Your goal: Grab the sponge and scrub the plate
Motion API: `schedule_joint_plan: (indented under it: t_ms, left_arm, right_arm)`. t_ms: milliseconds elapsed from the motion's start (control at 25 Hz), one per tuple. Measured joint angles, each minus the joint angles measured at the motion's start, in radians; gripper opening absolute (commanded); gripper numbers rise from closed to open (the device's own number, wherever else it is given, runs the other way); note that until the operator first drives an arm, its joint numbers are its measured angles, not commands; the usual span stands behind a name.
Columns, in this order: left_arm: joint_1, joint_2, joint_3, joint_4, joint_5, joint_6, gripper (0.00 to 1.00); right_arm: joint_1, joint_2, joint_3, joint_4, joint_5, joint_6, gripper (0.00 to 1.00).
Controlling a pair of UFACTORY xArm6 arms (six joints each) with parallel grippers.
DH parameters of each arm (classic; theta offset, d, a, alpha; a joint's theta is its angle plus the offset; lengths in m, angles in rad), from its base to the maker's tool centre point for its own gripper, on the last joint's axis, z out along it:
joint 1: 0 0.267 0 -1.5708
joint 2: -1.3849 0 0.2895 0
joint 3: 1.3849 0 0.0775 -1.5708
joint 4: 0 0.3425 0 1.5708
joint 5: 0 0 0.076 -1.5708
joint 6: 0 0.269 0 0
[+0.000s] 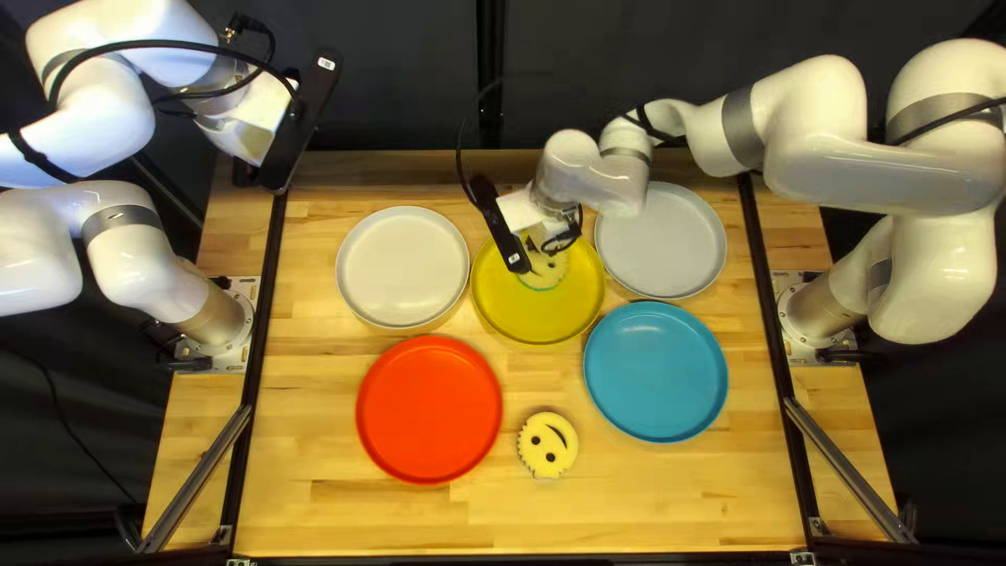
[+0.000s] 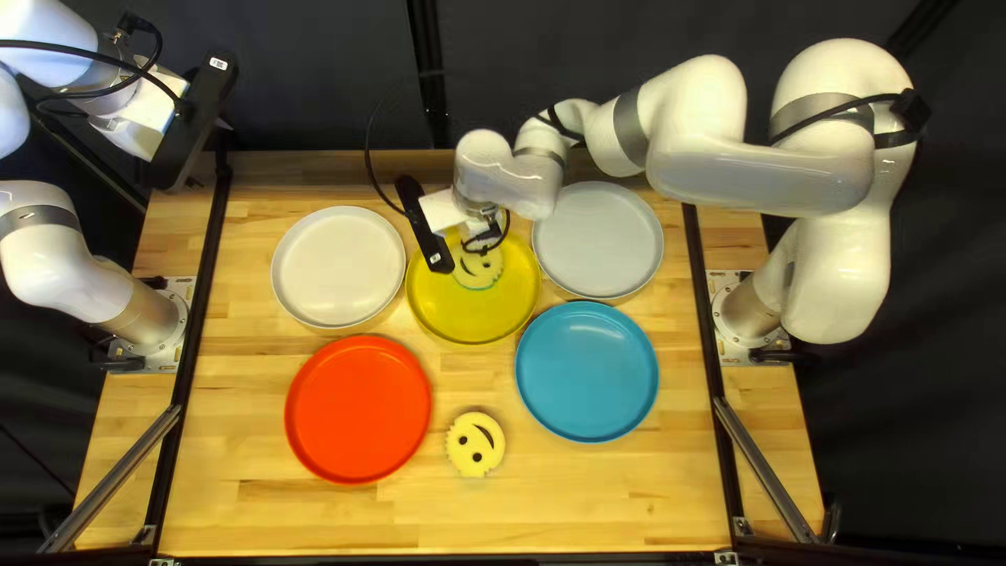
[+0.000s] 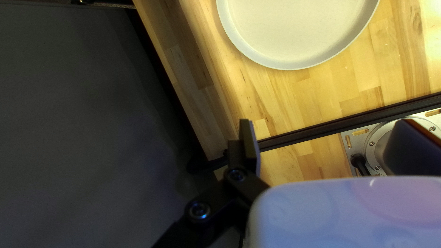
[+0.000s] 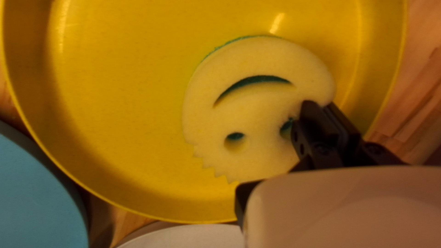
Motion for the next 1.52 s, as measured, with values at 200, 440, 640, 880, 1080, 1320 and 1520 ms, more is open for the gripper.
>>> schedule_joint_plan:
  t_ms: [200,440,640,880,1080,1320,1520]
  left_arm:
    - [0.000,0.000,0.000,0.000,0.000,0.000,1.00]
    - [0.000,0.000,0.000,0.000,0.000,0.000,1.00]
    - [0.000,0.000,0.000,0.000,0.000,0.000,1.00]
    - [0.000,0.000,0.000,0.000,0.000,0.000,1.00]
    - [0.000,0.000,0.000,0.000,0.000,0.000,1.00]
    - [0.000,0.000,0.000,0.000,0.000,0.000,1.00]
    - [0.000,0.000,0.000,0.000,0.000,0.000,1.00]
  right_arm:
    - [0.031,-0.022,0.039,-0.004,-0.018,0.029,0.00]
    - [0.131,-0.044,0.081,-0.047,-0.052,0.134,0.00]
    - [0.189,-0.054,0.071,-0.083,-0.044,0.201,0.00]
    - [0.187,-0.009,0.012,-0.086,-0.032,0.187,0.00]
    - [0.120,0.039,-0.053,-0.053,-0.006,0.109,0.00]
    - [0.049,0.085,-0.133,-0.012,0.045,0.038,0.00]
    - [0.042,0.097,-0.149,0.000,0.058,0.030,0.00]
